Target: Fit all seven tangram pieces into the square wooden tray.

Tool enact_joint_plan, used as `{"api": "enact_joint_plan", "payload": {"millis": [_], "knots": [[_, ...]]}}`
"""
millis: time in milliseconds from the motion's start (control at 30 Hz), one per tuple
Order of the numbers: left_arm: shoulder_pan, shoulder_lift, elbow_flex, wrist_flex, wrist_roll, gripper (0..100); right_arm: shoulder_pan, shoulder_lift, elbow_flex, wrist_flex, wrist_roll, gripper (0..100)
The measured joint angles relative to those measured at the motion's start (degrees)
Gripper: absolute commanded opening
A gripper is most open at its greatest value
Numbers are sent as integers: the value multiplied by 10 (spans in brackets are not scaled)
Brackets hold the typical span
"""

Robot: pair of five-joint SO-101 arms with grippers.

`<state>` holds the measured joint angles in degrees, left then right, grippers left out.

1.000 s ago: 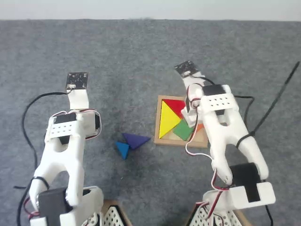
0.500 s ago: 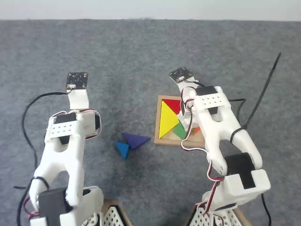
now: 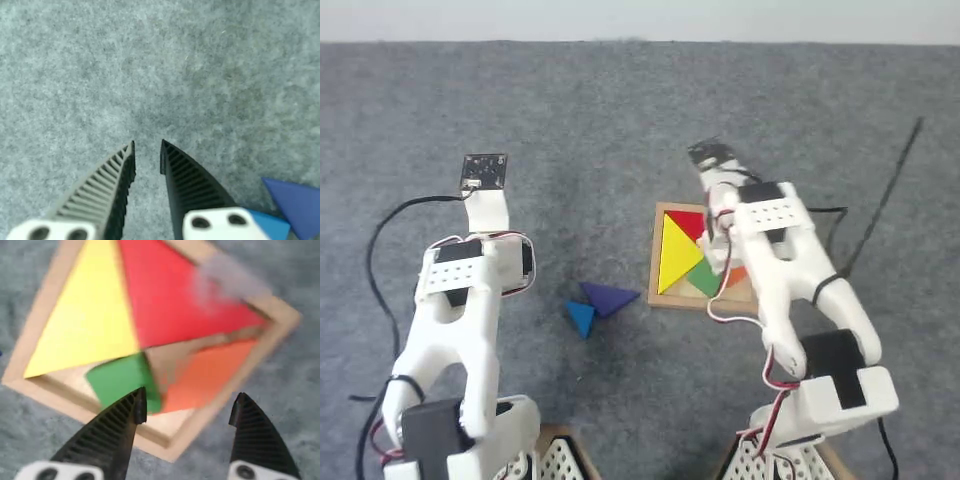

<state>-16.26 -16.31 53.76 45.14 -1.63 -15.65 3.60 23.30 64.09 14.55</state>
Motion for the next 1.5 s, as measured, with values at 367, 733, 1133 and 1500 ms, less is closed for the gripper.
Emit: {"api": "enact_joint_plan", "payload": {"millis": [367,733,1133,1500], "knots": [[0,0,0,0,-1,88,26,25,0,-23,-1,220],[0,0,0,0,-1,88,8,25,0,14,8,232],[0,0,0,0,-1,88,-6,18,0,17,9,232],[0,0,0,0,-1,88,81,-59,25,11,9,232]]}}
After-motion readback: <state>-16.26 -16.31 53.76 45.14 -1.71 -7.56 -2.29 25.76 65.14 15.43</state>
